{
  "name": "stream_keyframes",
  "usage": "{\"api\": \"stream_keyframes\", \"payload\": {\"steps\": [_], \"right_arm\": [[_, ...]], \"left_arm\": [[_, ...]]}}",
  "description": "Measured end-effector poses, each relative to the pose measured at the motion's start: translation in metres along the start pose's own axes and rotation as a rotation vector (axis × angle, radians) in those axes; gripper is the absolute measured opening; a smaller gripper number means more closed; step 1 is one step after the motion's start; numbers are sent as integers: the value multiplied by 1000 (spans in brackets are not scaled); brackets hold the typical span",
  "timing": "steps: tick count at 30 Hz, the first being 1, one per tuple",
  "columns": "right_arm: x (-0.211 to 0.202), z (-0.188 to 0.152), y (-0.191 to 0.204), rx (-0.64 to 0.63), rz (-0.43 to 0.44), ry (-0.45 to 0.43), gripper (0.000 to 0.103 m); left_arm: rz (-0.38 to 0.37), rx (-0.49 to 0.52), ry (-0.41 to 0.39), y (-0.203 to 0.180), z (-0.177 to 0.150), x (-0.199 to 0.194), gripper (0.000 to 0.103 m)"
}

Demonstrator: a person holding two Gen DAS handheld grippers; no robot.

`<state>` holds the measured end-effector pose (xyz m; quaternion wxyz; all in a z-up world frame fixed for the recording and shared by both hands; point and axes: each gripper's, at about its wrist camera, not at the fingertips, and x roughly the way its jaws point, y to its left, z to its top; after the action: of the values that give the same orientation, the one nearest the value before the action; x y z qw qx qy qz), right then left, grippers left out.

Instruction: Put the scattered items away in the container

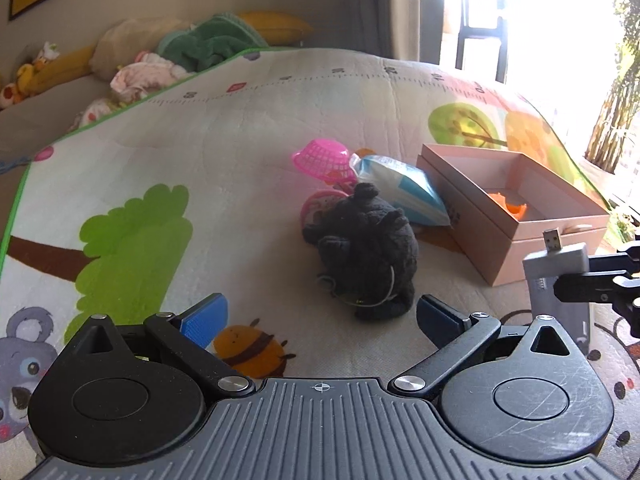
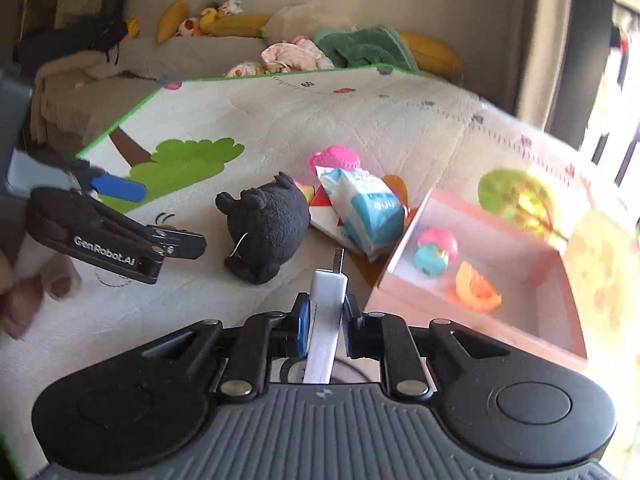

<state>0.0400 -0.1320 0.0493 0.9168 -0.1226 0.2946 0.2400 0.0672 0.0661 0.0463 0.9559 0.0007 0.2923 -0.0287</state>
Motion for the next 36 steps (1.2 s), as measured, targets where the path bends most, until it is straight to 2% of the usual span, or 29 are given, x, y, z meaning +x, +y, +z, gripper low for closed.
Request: {"api": "stream_keyframes", "payload": {"steps": [3, 6, 8, 10, 12, 14, 17, 20, 24, 25, 26, 28, 33, 36], "right_arm": [[-20, -23, -42, 233, 68, 40, 16], [-30, -58, -75, 408, 67, 80, 16], [-39, -79, -87, 475, 54, 83, 22], [-47, -93, -92, 482, 2, 75, 28], [-54, -102, -91, 448, -57, 58, 43], [-59, -108, -90, 412, -100, 34, 64], [-59, -115, -91, 393, -129, 22, 75], [-58, -124, -99, 429, -160, 25, 87], [-58, -135, -102, 482, -155, 20, 95], [-59, -137, -101, 494, -147, 18, 103], [-59, -138, -100, 511, -135, 10, 103], [-60, -140, -99, 527, -132, -4, 103], [-58, -140, -90, 513, -167, -6, 103], [-58, -140, -86, 521, -180, -8, 103]], "left_arm": [[-32, 29, 7, -18, -1, 0, 103], [-62, 57, 17, -35, -2, 1, 103], [-61, 71, 15, -45, -3, 3, 103], [-33, 73, 7, -50, 0, 6, 103], [8, 67, -10, -52, 6, 12, 103], [46, 65, -28, -54, 12, 19, 103], [92, 88, -44, -59, 23, 35, 103], [130, 122, -36, -63, 29, 54, 103], [158, 155, -7, -65, 30, 75, 102], [161, 158, -3, -65, 29, 77, 102], [161, 161, -2, -65, 28, 79, 97], [162, 170, 3, -64, 27, 79, 76], [135, 200, -3, -65, 22, 64, 72], [29, 238, 0, -71, 13, 38, 72]]}}
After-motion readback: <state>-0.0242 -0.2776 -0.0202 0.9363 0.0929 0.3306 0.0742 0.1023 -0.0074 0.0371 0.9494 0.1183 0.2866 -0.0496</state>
